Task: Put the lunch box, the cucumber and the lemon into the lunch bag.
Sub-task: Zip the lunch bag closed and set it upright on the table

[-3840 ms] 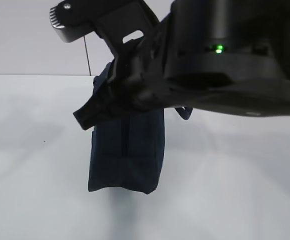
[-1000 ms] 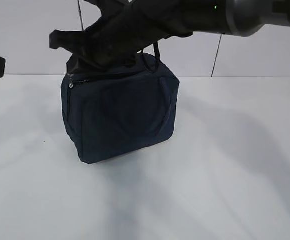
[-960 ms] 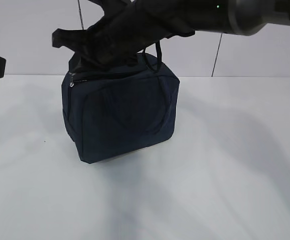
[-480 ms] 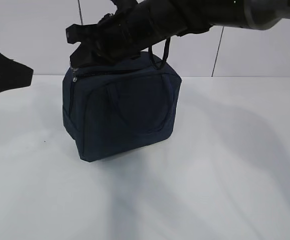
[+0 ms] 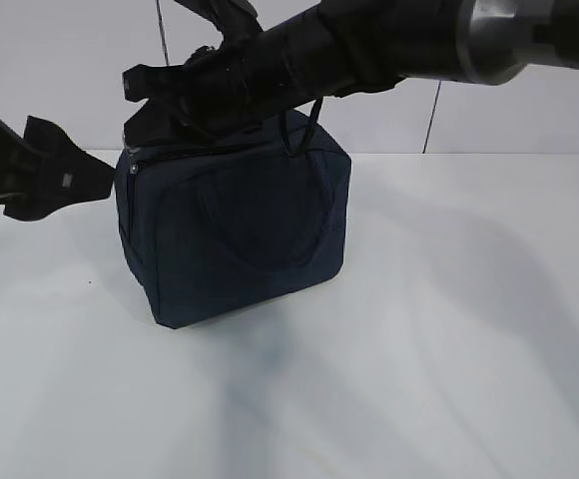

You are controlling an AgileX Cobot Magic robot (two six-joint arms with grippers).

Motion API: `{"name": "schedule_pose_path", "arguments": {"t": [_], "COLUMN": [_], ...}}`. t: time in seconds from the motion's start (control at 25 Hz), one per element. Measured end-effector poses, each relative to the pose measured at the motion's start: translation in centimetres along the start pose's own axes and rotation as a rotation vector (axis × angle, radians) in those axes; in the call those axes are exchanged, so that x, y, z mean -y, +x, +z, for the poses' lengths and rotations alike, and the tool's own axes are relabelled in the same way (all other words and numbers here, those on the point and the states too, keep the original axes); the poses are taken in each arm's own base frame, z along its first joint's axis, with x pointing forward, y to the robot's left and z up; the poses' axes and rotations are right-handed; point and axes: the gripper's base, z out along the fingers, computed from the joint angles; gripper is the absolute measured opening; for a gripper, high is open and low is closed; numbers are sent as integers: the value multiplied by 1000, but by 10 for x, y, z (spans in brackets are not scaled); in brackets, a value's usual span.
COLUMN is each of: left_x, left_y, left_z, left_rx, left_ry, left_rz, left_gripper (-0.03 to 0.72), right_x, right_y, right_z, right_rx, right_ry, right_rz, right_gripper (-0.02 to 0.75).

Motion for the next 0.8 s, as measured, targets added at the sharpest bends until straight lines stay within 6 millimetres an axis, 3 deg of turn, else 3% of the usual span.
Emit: {"name": "schedule_pose_path", "arguments": {"t": [0.2,0.52,0.68,0.8], "left_x": [0,3,4,5], "left_y": [4,52,54,59], "left_z": [7,24,26,39], "left_rx": [87,218,325,296], "left_ry": [21,74,91,85], "left_rz": [-13,10,123,263], "left_gripper": [470,470,470,475], "right_x": [1,2,3,3], "right_y": [-8,-14,-15,-15], "right_z": [5,2,1,1], "right_rx": [25,48,50,50], "right_ry": [-11,-15,-14,-14], "right_rz": [-9,-8,-5,-6], "right_gripper": [20,20,20,20]}}
